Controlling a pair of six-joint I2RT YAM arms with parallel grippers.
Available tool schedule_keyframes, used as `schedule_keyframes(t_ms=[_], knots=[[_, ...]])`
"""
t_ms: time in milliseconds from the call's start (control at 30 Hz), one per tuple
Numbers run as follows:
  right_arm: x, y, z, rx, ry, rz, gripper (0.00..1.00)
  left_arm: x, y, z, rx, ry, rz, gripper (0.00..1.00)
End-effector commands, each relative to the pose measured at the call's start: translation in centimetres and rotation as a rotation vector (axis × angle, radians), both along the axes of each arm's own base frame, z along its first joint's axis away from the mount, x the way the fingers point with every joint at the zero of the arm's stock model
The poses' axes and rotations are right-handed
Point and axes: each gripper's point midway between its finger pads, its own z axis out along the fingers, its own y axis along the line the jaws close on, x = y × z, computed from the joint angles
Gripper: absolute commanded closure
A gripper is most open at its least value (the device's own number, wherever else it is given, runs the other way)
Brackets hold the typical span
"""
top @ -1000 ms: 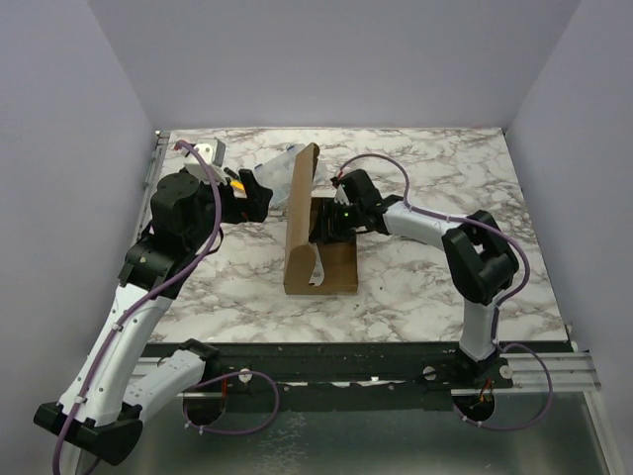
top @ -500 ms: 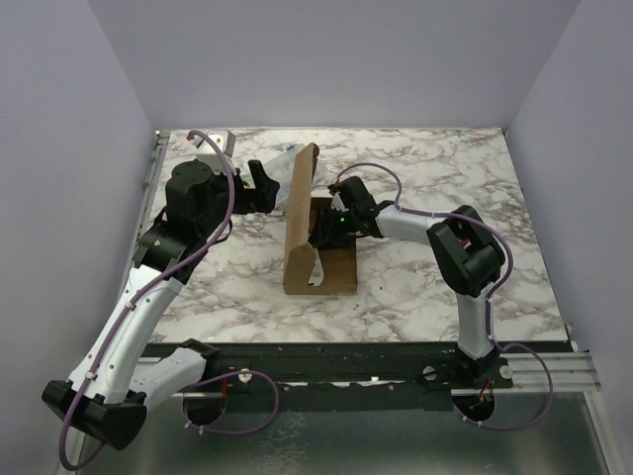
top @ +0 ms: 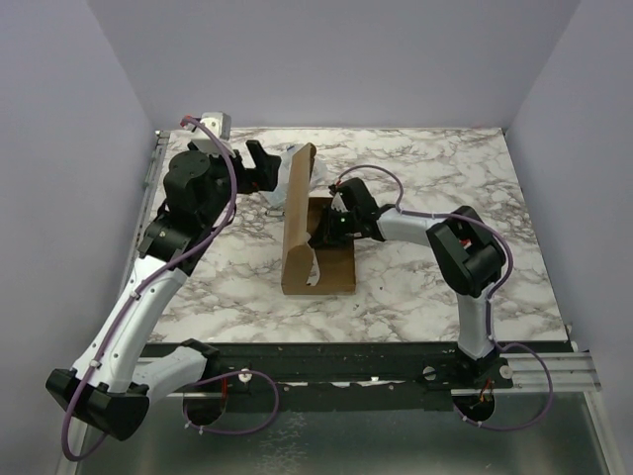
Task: Unpack the express box
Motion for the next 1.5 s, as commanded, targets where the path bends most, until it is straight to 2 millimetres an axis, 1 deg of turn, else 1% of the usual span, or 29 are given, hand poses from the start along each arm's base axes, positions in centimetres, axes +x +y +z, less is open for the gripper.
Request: schedule_keyframes(t_ms=[0, 200, 333, 433, 533, 633, 733, 800, 900, 1000, 1067, 1100, 1133, 1167, 1200, 1333, 1400, 1467], knots=[[-0.3, -0.5, 2.4, 0.007, -0.057, -0.013, 0.99, 1.0, 2.5, -0.4, 0.022, -0.064, 0.141, 0.04], [0.4, -2.7, 5.3, -0.046, -0.129, -0.098, 1.0, 0.4, 6.3, -4.1, 0.052, -0.077, 0.321, 0.04], [1.0, -4.1, 7.4, -0.038, -0.145, -0.152, 1.0, -0.1, 7.9, -5.7, 0.072, -0.087, 0.389, 0.05], [1.7, -5.4, 8.7, -0.039, -0.146, -0.207, 1.0, -0.4, 8.3, -6.4, 0.086, -0.083, 0.4, 0.06], [2.5, -7.0, 10.0, -0.051, -0.17, -0.276, 1.0, -0.6, 8.8, -6.4, 0.091, -0.086, 0.422, 0.06], [3.3, -8.9, 11.8, -0.045, -0.194, -0.355, 1.0, -0.7, 8.9, -6.8, 0.098, -0.08, 0.425, 0.06], [3.8, -10.4, 13.8, -0.018, -0.234, -0.394, 1.0, -0.6, 8.7, -6.6, 0.094, -0.084, 0.414, 0.06], [4.3, -11.8, 15.0, -0.019, -0.265, -0.434, 1.0, -0.6, 8.6, -6.8, 0.097, -0.08, 0.409, 0.06], [5.4, -14.9, 16.2, -0.031, -0.294, -0.536, 1.0, -0.4, 8.6, -6.9, 0.098, -0.076, 0.412, 0.06], [6.5, -19.4, 16.2, -0.024, -0.279, -0.707, 1.0, -0.6, 8.2, -6.9, 0.093, -0.077, 0.389, 0.07], [7.1, -23.2, 15.4, -0.012, -0.222, -0.862, 1.0, -0.4, 8.4, -7.2, 0.098, -0.069, 0.407, 0.07], [7.4, -25.8, 14.6, -0.009, -0.181, -0.966, 1.0, -0.4, 8.4, -7.1, 0.098, -0.07, 0.406, 0.07], [7.2, -27.1, 13.7, -0.002, -0.143, -1.032, 1.0, -0.4, 8.3, -6.9, 0.094, -0.074, 0.397, 0.07], [7.2, -29.6, 13.0, 0.014, -0.093, -1.128, 1.0, -0.5, 8.1, -6.9, 0.091, -0.076, 0.386, 0.07], [7.0, -31.4, 12.1, 0.027, -0.046, -1.197, 1.0, -0.5, 8.0, -7.1, 0.091, -0.073, 0.383, 0.07], [5.7, -37.2, 9.8, 0.058, 0.054, -1.453, 1.0, -0.4, 8.1, -7.0, 0.09, -0.073, 0.39, 0.07], [3.9, -39.4, 8.2, 0.079, 0.118, -1.587, 1.0, -0.6, 8.0, -7.1, 0.09, -0.073, 0.379, 0.07], [2.1, -41.4, 7.5, 0.097, 0.131, -1.71, 1.0, -0.5, 8.2, -7.0, 0.093, -0.073, 0.396, 0.07]])
